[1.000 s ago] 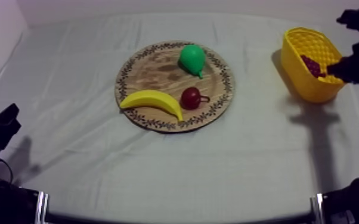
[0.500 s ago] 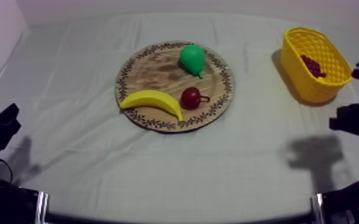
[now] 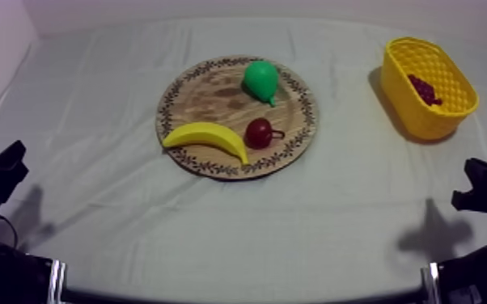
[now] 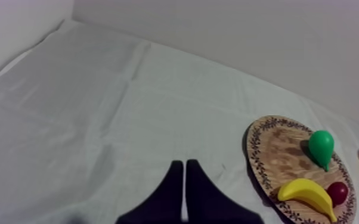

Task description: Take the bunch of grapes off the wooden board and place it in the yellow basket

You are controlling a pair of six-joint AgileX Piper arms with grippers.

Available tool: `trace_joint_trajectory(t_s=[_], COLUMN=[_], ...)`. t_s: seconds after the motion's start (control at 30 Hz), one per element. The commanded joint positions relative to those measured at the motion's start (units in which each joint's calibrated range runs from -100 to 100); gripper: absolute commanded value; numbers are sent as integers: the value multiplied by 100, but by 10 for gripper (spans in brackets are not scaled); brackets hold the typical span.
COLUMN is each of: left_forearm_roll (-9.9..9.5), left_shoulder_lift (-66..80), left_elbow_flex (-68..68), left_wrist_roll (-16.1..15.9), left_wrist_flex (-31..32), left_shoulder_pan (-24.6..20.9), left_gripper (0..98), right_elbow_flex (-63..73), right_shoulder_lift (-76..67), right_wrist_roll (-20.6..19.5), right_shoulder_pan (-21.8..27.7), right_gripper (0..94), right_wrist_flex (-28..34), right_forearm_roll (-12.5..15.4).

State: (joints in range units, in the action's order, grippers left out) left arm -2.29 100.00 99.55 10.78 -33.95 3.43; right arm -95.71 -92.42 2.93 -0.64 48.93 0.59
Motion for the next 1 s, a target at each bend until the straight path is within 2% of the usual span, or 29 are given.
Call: trace_joint_trajectory(t_s=[0.0, 0.23, 0.5, 0.73, 0.97], left_forearm_roll=[1, 1, 1, 1, 1], left_shoulder_lift=[0, 0, 0, 0, 0], left_elbow_flex=[0, 0, 0, 0, 0], left_wrist_roll=[-1, -1, -1, -2, -2], left_wrist_flex=[0, 0, 0, 0, 0], left_shoulder_pan=[1, 1, 1, 1, 1], left_gripper=[0, 0, 0, 0, 0], right_elbow_flex=[-11, -134, -224, -310, -317], right_shoulder_lift=[-246, -326, -333, -333, -333], right_wrist_roll=[-48, -189, -194, -466, -367], right_shoulder_pan=[-48, -88, -83, -89, -102], right_gripper=[2, 4, 5, 5, 5], right_wrist_flex=[-29, -204, -439, -693, -714], right_forearm_roll=[-44, -136, -22, -4, -3])
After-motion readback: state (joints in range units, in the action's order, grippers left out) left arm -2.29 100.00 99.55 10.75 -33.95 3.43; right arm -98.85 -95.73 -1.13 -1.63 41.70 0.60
